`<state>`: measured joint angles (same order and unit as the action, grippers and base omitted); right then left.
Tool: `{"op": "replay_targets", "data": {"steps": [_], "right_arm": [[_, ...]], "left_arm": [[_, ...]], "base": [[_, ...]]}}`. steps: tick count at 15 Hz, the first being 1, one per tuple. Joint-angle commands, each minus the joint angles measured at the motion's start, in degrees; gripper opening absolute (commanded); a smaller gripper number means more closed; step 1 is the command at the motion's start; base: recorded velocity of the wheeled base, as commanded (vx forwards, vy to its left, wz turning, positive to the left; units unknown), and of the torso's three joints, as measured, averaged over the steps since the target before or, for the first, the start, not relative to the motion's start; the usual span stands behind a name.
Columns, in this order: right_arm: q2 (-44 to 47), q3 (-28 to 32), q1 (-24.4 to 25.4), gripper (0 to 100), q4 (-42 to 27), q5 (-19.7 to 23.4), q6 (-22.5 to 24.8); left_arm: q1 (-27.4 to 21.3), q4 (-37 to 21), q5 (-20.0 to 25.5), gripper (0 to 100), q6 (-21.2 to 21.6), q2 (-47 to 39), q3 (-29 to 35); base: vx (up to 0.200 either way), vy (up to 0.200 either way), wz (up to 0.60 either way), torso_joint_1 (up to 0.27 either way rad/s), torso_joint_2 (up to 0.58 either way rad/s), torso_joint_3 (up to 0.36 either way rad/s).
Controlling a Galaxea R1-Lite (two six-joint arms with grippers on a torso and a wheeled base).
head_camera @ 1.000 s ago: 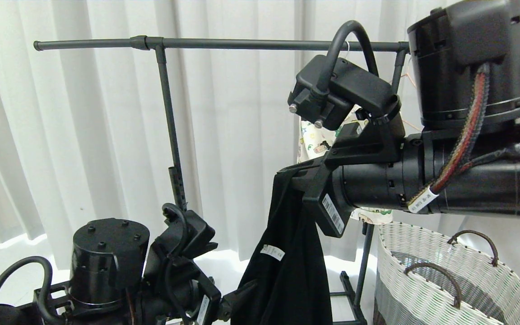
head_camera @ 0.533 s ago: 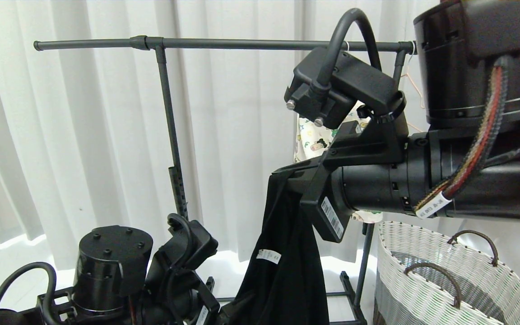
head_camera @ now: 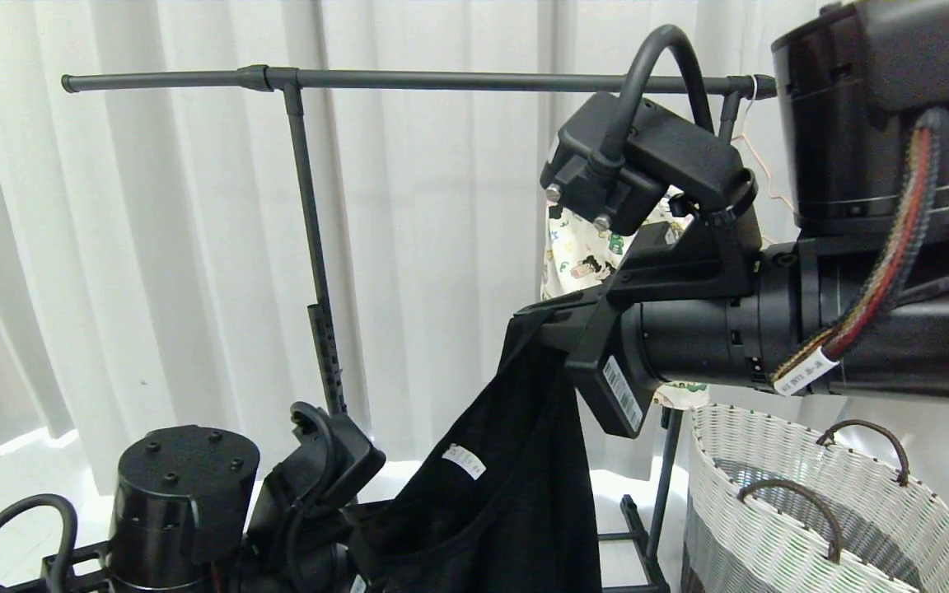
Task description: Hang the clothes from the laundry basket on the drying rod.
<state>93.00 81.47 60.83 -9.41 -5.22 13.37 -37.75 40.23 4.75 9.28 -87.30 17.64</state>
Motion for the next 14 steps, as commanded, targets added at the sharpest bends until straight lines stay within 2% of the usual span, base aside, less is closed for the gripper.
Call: {"op": "replay_targets", "data": {"steps": [1, 2, 3, 4, 5, 6, 7, 8, 9, 11, 12, 14], "right_arm": [[-1.8, -2.1, -2.3, 0, 0.0, -0.8, -0.4], [-2.8, -3.2, -3.2, 0, -0.1, -1.4, -1.0], [-3.7, -4.2, -4.1, 0, -0.6, -2.0, -1.9], [-4.7, -4.8, -5.1, 0, -2.2, -2.8, -2.8], [-5.7, -5.0, -6.1, 0, -4.0, -2.9, -3.6], [-6.7, -5.1, -6.9, 0, -5.1, -3.0, -4.7], [-7.4, -5.0, -7.4, 0, -5.4, -3.0, -5.3], [-7.7, -5.0, -7.7, 0, -5.4, -3.0, -5.4], [-8.8, -4.9, -8.4, 0, -5.4, -3.0, -5.4], [-9.8, -4.5, -8.5, 0, -5.4, -3.9, -5.4], [-10.9, -4.0, -8.9, 0, -5.4, -5.8, -5.4], [-12.7, -3.4, -9.4, 0, -5.4, -6.8, -5.4]], "left_arm": [[0.0, -0.2, -0.1, 0, 0.6, 4.4, -0.5], [0.4, -1.1, -0.3, 0, 0.6, 5.6, 0.6], [0.8, -5.1, -0.9, 0, 0.6, 7.1, 3.5], [0.8, -14.6, -1.2, 0, 0.1, 9.8, 9.9], [0.8, -26.4, -0.8, 0, -1.3, 12.2, 17.9], [0.8, -39.4, 0.7, 0, -4.6, 13.6, 27.8], [0.9, -49.0, 2.6, 0, -7.2, 13.6, 37.1], [0.9, -53.1, 3.2, 0, -7.8, 13.5, 41.1], [1.1, -63.6, 3.7, 0, -8.0, 12.2, 52.2], [1.2, -67.9, 3.7, 0, -7.8, 10.6, 59.7], [1.1, -68.4, 3.6, 0, -6.9, 9.5, 63.0], [1.1, -68.4, 3.2, 0, -3.0, 9.6, 63.4]], "base": [[0.0, 0.0, 0.0, 0.0, 0.0, 0.0], [0.0, 0.0, 0.0, 0.0, 0.0, 0.0], [0.0, 0.0, 0.0, 0.0, 0.0, 0.0], [0.0, 0.0, 0.0, 0.0, 0.0, 0.0], [0.0, 0.0, 0.0, 0.0, 0.0, 0.0], [0.0, 0.0, 0.0, 0.0, 0.0, 0.0], [0.0, 0.0, 0.0, 0.0, 0.0, 0.0], [0.0, 0.0, 0.0, 0.0, 0.0, 0.0], [0.0, 0.0, 0.0, 0.0, 0.0, 0.0], [0.0, 0.0, 0.0, 0.0, 0.0, 0.0], [0.0, 0.0, 0.0, 0.0, 0.0, 0.0], [0.0, 0.0, 0.0, 0.0, 0.0, 0.0]]}}
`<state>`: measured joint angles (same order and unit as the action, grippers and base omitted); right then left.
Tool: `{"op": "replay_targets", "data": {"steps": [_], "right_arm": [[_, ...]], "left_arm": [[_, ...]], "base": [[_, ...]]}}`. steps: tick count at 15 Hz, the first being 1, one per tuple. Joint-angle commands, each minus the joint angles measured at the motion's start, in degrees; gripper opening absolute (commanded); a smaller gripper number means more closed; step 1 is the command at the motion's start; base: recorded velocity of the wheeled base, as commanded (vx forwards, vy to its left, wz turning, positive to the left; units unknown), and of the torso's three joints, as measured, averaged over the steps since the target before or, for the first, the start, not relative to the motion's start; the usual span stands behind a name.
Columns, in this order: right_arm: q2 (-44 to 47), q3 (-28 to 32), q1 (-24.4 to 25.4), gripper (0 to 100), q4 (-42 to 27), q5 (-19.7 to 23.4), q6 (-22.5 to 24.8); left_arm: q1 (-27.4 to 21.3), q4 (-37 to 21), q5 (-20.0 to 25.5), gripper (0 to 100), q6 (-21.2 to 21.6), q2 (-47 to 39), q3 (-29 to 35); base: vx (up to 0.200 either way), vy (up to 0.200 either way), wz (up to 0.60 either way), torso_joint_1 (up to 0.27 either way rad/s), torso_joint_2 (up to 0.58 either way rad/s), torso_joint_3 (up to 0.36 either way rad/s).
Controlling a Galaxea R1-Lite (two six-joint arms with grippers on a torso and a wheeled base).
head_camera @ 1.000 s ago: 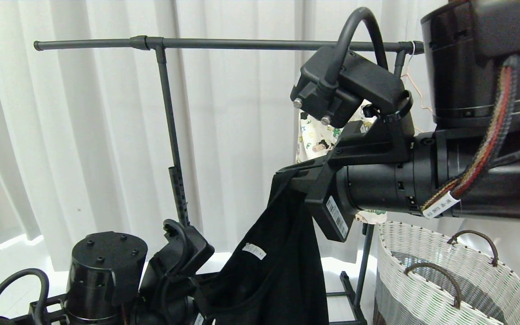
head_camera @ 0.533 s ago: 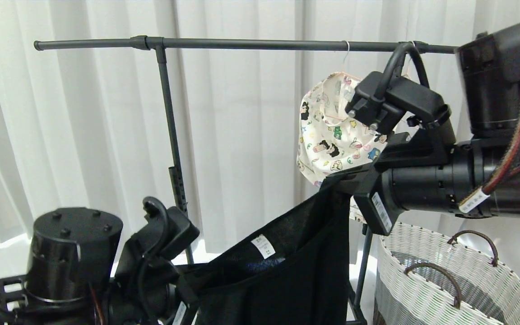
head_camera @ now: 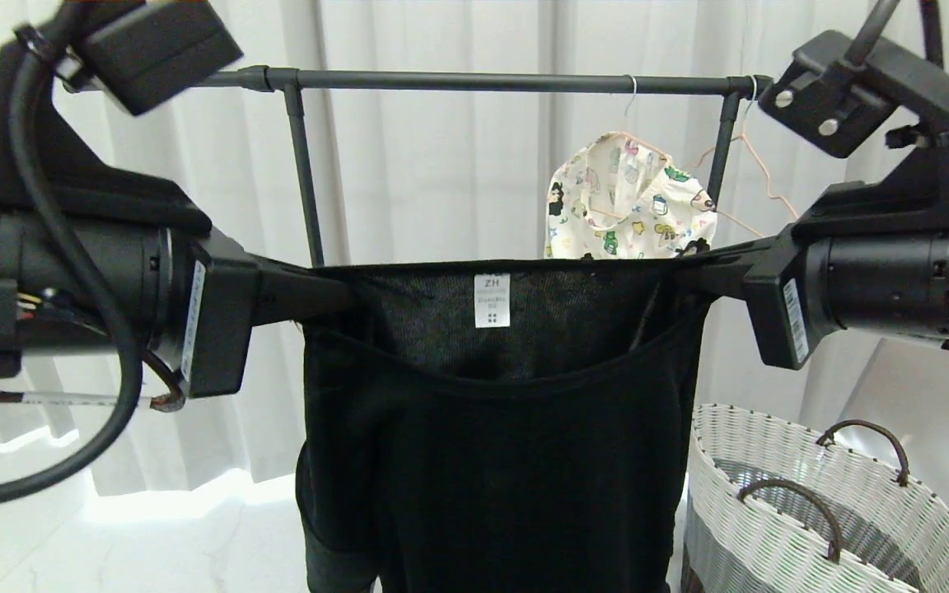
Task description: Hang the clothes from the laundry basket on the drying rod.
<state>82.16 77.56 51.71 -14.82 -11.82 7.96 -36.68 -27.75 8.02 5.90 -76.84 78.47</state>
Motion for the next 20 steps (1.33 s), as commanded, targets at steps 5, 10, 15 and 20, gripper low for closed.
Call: {"op": "replay_targets", "data": {"steps": [5, 10, 15, 20], "right_arm": [[-5.9, 3.4, -0.3, 0, 0.1, -0.3, 0.4], [-6.1, 7.3, -0.3, 0, -1.3, -0.2, 2.0], [-11.9, 12.1, 2.1, 0, -18.0, 6.1, 1.8], [-11.8, 12.1, 19.3, 0, -23.2, 9.0, -2.2]], "left_arm": [[-0.2, 4.5, -0.1, 0, 3.5, 0.0, 4.1], [-0.3, 5.5, -0.1, 0, 6.7, 1.2, 3.7], [-0.7, 5.8, 0.2, 0, 12.3, -0.1, 4.0], [-4.6, 15.2, -0.2, 0, 13.0, -6.0, 6.1]], "base": [[0.0, 0.0, 0.0, 0.0, 0.0, 0.0], [0.0, 0.0, 0.0, 0.0, 0.0, 0.0], [0.0, 0.0, 0.0, 0.0, 0.0, 0.0], [0.0, 0.0, 0.0, 0.0, 0.0, 0.0]]}}
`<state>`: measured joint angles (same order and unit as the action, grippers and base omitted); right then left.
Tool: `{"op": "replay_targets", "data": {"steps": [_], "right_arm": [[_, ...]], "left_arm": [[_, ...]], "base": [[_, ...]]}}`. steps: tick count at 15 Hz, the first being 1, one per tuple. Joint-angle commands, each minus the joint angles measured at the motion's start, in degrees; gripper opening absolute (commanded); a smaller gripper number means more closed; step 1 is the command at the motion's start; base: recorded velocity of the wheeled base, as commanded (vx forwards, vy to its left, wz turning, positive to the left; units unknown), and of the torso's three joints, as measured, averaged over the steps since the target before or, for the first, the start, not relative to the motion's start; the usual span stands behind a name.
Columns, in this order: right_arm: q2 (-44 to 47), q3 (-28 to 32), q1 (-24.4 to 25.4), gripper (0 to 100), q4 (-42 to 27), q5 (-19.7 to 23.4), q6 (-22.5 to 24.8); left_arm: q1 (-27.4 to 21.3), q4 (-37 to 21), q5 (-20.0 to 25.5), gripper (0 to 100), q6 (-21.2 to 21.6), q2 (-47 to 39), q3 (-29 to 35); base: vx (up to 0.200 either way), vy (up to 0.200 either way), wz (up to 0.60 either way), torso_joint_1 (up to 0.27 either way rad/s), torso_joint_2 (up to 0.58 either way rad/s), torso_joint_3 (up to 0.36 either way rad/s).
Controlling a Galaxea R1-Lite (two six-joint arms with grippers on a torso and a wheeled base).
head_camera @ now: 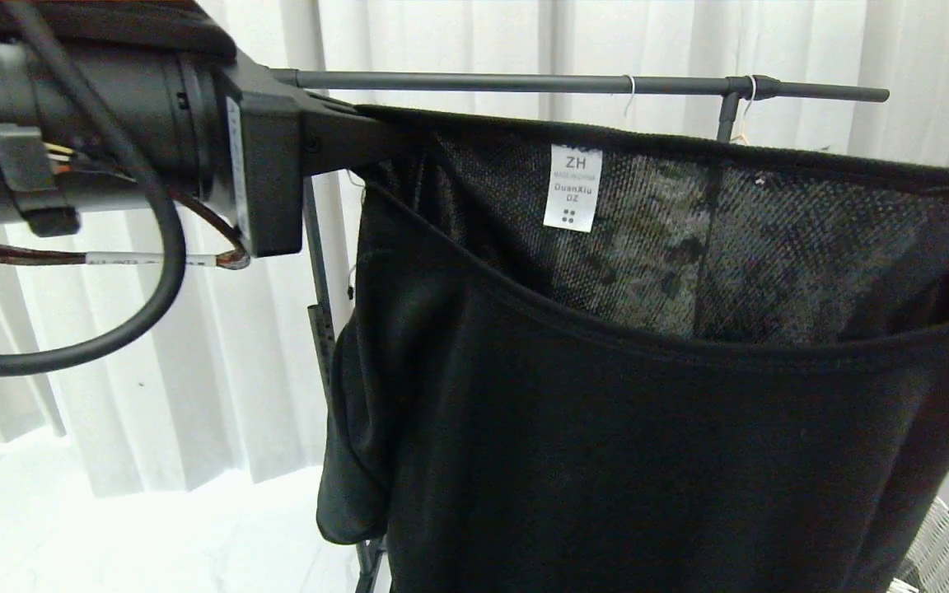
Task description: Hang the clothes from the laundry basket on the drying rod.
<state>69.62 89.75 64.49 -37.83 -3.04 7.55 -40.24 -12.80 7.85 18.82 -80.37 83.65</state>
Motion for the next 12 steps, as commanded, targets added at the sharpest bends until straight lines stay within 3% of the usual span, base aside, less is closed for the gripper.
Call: {"op": "replay_targets", "data": {"steps": [1, 8, 9, 12], "right_arm": [[1.7, -0.1, 9.0, 0, 0.1, 0.2, -3.3], [2.1, -0.3, 9.3, 0, 1.0, -0.4, -3.7], [2.2, -0.3, 6.6, 0, 1.0, -0.7, -3.4], [3.7, -0.2, -0.3, 0, 3.7, -1.4, -1.7]], "left_arm": [[-1.4, 0.2, -0.2, 0, 0.1, -3.1, 2.0], [-1.4, -0.2, -4.1, 0, -0.3, -2.0, 0.7], [-1.4, -2.1, -5.7, 0, -0.3, -0.8, 0.1], [-2.9, -12.0, -5.1, 0, -3.3, 3.5, 0.4]], "base": [[0.0, 0.0, 0.0, 0.0, 0.0, 0.0], [0.0, 0.0, 0.0, 0.0, 0.0, 0.0], [0.0, 0.0, 0.0, 0.0, 0.0, 0.0], [0.0, 0.0, 0.0, 0.0, 0.0, 0.0]]}}
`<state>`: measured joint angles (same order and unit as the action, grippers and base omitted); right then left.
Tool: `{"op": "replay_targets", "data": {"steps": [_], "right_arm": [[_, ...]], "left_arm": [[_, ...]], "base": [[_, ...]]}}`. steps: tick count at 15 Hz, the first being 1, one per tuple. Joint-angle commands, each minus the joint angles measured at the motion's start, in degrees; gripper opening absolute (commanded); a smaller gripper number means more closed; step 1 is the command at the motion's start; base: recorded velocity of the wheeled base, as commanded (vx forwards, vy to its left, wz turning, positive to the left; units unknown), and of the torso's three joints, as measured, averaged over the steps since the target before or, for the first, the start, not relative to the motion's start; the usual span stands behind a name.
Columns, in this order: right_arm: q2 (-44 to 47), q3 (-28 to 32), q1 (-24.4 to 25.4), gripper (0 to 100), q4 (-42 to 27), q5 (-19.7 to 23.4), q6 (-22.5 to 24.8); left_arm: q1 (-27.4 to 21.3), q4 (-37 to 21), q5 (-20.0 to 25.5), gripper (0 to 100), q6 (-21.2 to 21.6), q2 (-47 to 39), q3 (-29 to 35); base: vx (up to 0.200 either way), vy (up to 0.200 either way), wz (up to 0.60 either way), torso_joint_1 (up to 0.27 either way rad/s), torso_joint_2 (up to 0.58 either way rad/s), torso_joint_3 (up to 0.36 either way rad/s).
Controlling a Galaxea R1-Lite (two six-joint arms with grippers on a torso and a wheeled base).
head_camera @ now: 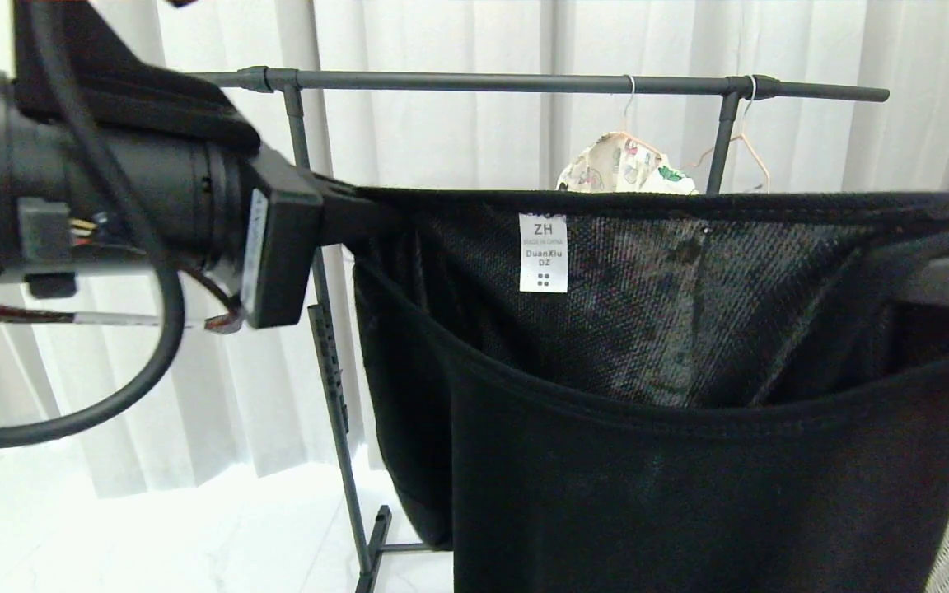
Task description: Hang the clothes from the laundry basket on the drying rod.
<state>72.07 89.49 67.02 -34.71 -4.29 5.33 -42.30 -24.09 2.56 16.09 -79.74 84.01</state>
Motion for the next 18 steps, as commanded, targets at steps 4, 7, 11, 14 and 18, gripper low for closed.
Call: {"op": "replay_targets", "data": {"steps": [4, 7, 11, 14, 18], "right_arm": [[8.9, 0.2, -5.2, 0, 19.9, 0.6, 0.7], [12.3, 0.6, -5.2, 0, 24.9, 1.6, 0.8], [11.8, 0.3, -5.2, 0, 24.7, 1.7, 0.8], [5.9, 0.2, -6.1, 0, 16.6, 1.4, 0.8], [-1.4, -4.1, -6.8, 0, 9.5, 1.1, 0.9]], "left_arm": [[-10.4, -14.1, 7.3, 0, -14.7, 9.1, 2.0], [-13.4, -14.1, 7.8, 0, -20.1, 9.4, 3.8], [-14.5, -14.1, 7.8, 0, -20.1, 10.0, 3.5], [-11.4, -14.1, 6.9, 0, -17.7, 8.2, 3.4], [-7.8, -14.0, 2.3, 0, -11.0, 2.5, 7.3]], "base": [[0.0, 0.0, 0.0, 0.0, 0.0, 0.0], [0.0, 0.0, 0.0, 0.0, 0.0, 0.0], [0.0, 0.0, 0.0, 0.0, 0.0, 0.0], [0.0, 0.0, 0.0, 0.0, 0.0, 0.0], [0.0, 0.0, 0.0, 0.0, 0.0, 0.0]]}}
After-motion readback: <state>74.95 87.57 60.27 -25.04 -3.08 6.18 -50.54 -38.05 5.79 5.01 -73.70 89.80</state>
